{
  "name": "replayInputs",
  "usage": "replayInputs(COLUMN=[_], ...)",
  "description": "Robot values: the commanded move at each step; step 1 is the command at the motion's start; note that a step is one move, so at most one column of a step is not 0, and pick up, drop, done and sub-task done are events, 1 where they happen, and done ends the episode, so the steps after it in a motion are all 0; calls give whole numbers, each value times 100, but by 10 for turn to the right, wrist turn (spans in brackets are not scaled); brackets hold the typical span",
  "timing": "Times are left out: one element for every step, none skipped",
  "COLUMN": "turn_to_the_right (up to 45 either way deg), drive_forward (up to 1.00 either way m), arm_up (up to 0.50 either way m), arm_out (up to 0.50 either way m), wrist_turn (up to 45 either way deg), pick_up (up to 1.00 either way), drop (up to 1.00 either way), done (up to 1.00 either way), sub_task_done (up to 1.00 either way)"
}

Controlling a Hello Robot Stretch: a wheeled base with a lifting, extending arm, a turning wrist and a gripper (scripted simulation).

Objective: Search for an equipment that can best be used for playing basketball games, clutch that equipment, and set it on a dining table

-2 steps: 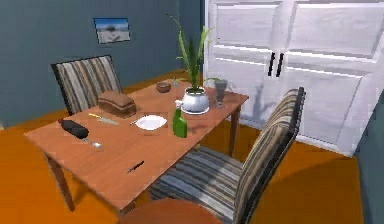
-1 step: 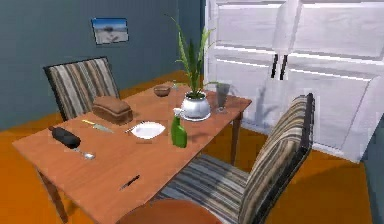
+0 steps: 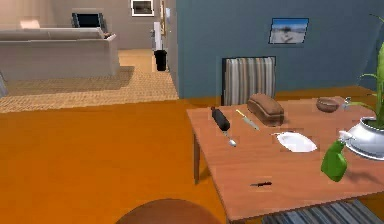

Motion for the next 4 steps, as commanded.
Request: replayInputs(turn_to_the_right=[-90,0,450,60], drive_forward=[0,35,0,0], arm_up=[0,0,0,0], arm_out=[0,0,0,0], wrist_turn=[0,0,0,0], pick_up=[0,0,0,0], drop=[0,0,0,0], done=[0,0,0,0], sub_task_done=[0,0,0,0])
